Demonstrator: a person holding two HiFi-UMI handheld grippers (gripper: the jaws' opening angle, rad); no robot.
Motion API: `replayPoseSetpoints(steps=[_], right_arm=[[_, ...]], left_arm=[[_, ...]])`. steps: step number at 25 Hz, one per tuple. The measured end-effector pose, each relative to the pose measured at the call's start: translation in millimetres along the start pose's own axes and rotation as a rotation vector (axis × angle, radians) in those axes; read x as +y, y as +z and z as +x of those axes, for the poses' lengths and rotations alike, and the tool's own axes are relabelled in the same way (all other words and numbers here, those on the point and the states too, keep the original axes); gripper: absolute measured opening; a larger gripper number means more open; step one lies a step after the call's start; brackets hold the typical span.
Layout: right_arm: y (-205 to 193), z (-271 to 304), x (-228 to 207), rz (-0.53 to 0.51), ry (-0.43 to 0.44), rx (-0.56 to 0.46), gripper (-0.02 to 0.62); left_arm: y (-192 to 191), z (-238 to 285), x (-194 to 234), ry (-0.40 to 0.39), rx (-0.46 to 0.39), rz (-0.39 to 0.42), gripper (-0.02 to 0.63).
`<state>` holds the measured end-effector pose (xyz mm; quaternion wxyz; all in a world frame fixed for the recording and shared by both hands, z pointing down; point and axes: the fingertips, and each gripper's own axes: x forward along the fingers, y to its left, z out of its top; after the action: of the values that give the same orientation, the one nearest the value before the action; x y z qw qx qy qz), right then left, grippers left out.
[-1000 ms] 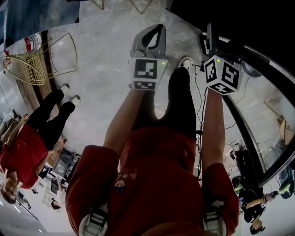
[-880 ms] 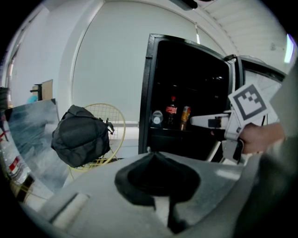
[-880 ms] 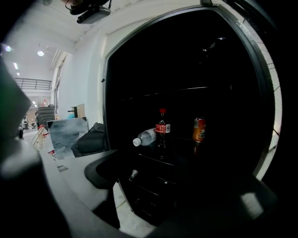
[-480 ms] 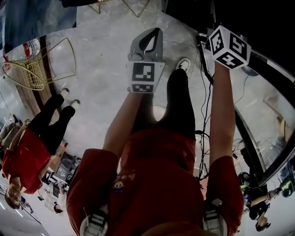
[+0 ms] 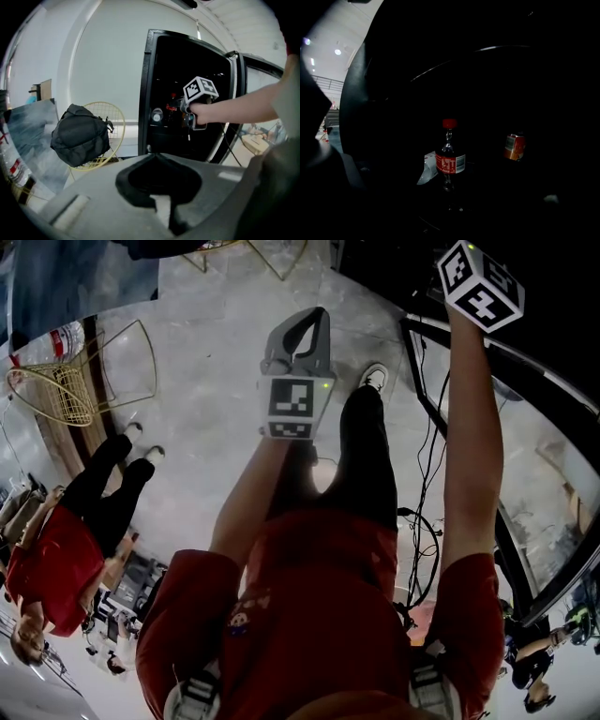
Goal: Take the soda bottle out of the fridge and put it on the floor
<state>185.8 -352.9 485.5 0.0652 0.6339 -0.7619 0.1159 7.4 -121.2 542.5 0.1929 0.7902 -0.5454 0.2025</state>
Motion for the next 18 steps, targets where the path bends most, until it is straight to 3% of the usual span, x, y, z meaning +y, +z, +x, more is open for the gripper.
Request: replayPoseSetpoints(steps=[9, 13, 18], right_arm=[[-6, 28, -5, 0.029, -0.001, 0.053, 0.347], [-11, 32, -14, 0.034, -0.031, 0.078, 0.347], [-9, 34, -15, 0.017, 0.0, 0.107, 0.323]], left_arm=[[-12, -6, 5, 0.011, 0.024, -0.004, 0.0], [-17, -12, 0, 0.005, 0.029, -0.003, 0.0], [-12, -17, -1, 0.015, 0.031, -0.008, 0.0]])
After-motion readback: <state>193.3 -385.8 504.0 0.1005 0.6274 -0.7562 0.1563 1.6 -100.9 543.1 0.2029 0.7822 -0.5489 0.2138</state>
